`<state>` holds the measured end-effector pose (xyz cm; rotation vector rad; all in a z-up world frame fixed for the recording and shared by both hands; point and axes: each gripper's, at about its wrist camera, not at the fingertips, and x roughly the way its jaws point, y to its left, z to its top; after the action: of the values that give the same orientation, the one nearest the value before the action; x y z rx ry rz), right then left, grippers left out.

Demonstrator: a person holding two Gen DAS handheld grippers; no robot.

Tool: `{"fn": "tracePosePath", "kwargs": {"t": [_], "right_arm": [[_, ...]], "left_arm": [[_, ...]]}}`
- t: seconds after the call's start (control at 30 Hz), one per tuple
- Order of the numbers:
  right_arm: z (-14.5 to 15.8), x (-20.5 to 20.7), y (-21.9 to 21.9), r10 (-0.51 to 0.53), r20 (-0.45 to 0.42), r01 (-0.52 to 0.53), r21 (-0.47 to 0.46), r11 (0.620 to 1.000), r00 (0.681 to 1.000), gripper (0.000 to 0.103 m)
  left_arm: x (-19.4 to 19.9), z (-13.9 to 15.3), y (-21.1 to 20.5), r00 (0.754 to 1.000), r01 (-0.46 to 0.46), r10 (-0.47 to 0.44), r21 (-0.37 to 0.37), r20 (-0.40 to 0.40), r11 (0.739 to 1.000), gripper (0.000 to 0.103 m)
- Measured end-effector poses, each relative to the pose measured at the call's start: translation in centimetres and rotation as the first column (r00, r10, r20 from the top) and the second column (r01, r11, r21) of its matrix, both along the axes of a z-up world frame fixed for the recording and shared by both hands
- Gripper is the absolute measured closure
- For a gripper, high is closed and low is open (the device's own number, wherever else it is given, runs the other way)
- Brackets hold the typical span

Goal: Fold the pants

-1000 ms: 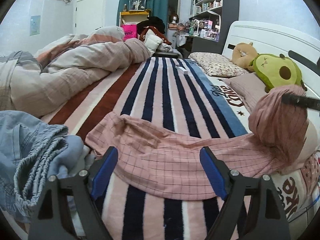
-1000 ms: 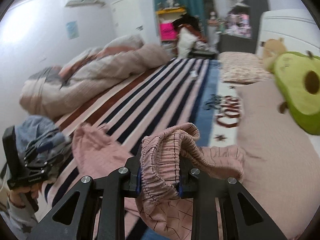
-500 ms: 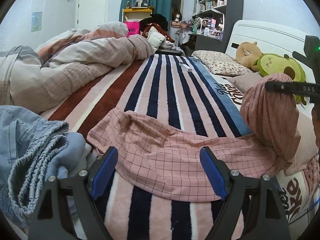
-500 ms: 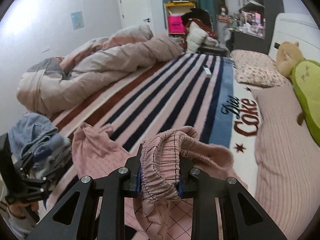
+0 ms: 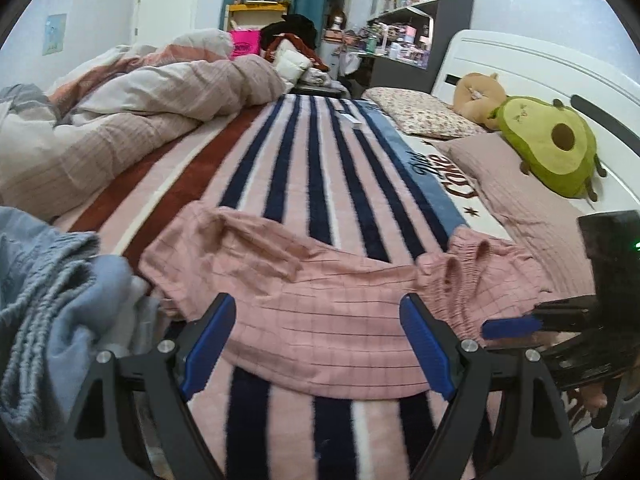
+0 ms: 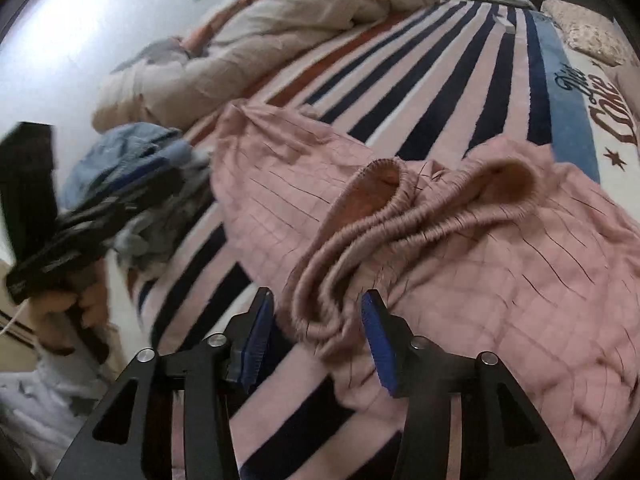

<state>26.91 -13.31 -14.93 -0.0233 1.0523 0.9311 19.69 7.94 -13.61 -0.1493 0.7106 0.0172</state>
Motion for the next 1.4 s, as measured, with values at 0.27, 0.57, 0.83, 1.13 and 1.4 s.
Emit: {"fn": "tracePosePath", "kwargs": {"t": [0.27,0.57,0.83,1.13,1.4], "right_arm": [[1.8,-2.2,-8.1,-0.248,0.194,0.260,-0.042,0.965,0.949,0.051],[-0.1,-1.4,-12.8,-0.357,0.130,0.360,0.005,0.933,0.925,0.051],[0.1,-1.0,-14.3,-0.397,0.142,0.395,0.040,0.918,0.907,0.051],[-0.8,0.6,-15.8,-0.479,0.142,0.485,-0.011,0.874,0.866,0.041],[-3.2,2.2,-15.7,-0.483,0.021,0.483,-0.009,0.876,0.876,0.038]], "left_arm": [[3.6,-1.5,-5.7,0.984,0.170,-0.173,-0.078,-0.031,0.982,0.022],[9.0,-5.9,-10.7,0.964,0.225,-0.233,-0.074,-0.130,0.972,0.023],[9.8,-6.3,-6.6,0.990,0.061,-0.059,0.017,-0.127,0.998,0.034],[7.8,-5.5,-2.9,0.991,-0.055,0.063,0.066,-0.121,0.996,0.026],[6.2,-5.5,-0.1,0.989,-0.051,0.050,-0.004,-0.138,0.999,0.020]]}}
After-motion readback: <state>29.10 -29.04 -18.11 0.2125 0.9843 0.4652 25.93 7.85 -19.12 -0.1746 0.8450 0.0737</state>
